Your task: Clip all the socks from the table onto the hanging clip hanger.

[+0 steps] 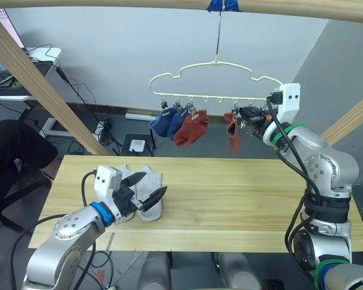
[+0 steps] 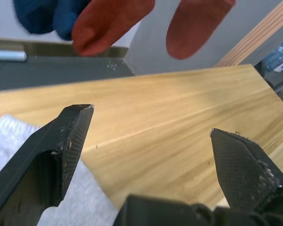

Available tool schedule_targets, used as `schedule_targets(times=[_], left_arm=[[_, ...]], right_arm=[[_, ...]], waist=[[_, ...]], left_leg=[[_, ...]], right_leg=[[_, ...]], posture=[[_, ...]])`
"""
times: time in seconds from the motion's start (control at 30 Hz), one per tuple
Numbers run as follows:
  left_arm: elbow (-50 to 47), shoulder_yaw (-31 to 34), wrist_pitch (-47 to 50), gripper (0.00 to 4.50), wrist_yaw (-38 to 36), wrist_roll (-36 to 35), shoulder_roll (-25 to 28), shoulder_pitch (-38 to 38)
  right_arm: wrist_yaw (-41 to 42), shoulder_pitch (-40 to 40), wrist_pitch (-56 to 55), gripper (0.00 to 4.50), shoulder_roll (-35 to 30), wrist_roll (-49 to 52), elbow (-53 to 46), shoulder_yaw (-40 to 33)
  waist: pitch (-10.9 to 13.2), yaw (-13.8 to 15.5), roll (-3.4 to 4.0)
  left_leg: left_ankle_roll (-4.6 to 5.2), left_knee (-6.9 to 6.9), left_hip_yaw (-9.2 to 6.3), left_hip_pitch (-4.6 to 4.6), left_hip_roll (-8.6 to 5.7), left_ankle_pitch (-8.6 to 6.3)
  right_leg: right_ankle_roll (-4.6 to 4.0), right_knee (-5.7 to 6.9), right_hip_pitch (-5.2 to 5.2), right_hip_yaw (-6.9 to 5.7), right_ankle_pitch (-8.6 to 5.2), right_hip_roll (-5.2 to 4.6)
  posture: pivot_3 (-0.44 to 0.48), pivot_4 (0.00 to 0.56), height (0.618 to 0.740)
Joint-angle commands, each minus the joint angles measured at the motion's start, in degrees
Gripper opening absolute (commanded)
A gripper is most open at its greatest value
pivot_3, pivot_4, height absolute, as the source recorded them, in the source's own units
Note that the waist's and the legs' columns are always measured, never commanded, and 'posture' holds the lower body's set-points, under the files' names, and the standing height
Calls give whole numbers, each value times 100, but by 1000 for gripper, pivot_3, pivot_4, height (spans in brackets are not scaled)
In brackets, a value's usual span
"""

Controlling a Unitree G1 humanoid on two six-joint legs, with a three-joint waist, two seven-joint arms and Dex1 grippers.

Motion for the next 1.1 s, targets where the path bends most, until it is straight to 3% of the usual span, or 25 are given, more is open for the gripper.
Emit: schedule_targets(times=[0.03,0.1,0.33,0.67,1.1], left_arm=[[-303,-111,-214,4500,-64,114,-59,-40],[-387,-140,-209,4500,-51,123,-76,-50],[-545,-68,-149,4500,-33,79,-51,-99],[-590,-18,-16,4500,-63,-17,19,-293],[-658,-35,50,4500,-149,-48,36,-344]], right_arm=[[6,109,-544,336,0,-237,-147,221],[-61,222,-848,336,72,-404,-193,381],[-631,737,-1642,2815,335,-1147,-527,744],[-1822,1210,-1618,2815,1193,-1873,-1446,1057],[-2026,1341,-1414,2815,1455,-2142,-1801,1136]], waist=[[0,0,0],[0,0,0],[0,2,0],[1,-6,1],[2,-5,3]], left_leg=[[0,0,1,0,0,0],[0,-2,1,0,0,0],[-1,0,2,-1,-1,0],[-1,-2,-1,0,1,0],[-1,-2,0,0,1,0]], right_leg=[[0,-1,0,1,0,0],[1,-2,0,1,0,0],[2,0,0,3,0,-1],[2,0,-2,1,0,0],[2,-1,-3,2,-1,-1]], posture=[[-44,282,740],[-42,281,740],[-39,281,740],[-54,283,740],[-66,290,740]])
